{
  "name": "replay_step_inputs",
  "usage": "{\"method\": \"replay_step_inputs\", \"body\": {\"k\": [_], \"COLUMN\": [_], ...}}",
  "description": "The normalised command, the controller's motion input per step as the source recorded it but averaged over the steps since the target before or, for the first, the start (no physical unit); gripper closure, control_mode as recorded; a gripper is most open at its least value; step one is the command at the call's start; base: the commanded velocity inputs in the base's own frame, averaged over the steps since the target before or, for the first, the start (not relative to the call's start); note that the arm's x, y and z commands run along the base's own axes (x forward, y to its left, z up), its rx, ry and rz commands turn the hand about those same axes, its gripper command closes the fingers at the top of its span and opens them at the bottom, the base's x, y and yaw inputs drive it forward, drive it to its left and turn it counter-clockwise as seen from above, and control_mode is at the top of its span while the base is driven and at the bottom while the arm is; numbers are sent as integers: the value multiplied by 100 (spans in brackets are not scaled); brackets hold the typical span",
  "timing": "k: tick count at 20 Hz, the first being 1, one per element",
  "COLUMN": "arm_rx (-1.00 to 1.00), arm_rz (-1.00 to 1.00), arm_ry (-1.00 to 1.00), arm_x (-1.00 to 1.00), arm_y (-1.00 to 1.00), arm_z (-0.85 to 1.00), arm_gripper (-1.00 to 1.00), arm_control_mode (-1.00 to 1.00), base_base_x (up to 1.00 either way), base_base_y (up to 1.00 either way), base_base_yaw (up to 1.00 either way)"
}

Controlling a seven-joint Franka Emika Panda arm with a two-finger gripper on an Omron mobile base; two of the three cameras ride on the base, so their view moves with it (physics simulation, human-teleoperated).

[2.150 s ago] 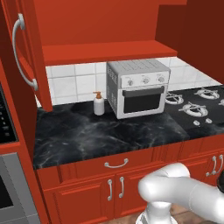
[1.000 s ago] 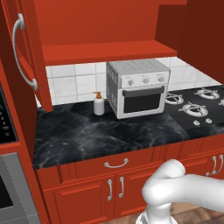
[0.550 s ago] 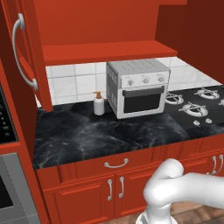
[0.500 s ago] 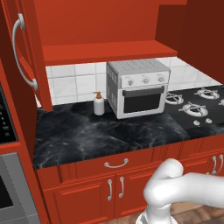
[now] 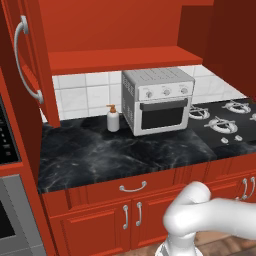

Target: Close all open cabinet doors.

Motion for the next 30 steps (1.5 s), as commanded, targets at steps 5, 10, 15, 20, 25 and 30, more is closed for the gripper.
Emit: {"method": "replay_step_inputs", "body": {"k": [5,10,15,20,25,30], "arm_rx": [-7,-4,-1,-2,-3,-5], "arm_rz": [4,0,-1,-3,-6,-9], "arm_ry": [0,0,0,0,0,0], "arm_x": [0,25,74,85,87,78], "arm_y": [100,99,74,67,67,68], "arm_z": [0,7,42,53,51,34], "arm_gripper": [-100,-100,-100,-100,-100,-100], "arm_control_mode": [-100,-100,-100,-100,-100,-100], "base_base_x": [0,0,0,0,0,0], "base_base_y": [0,0,0,0,0,0], "base_base_yaw": [0,0,0,0,0,0]}}
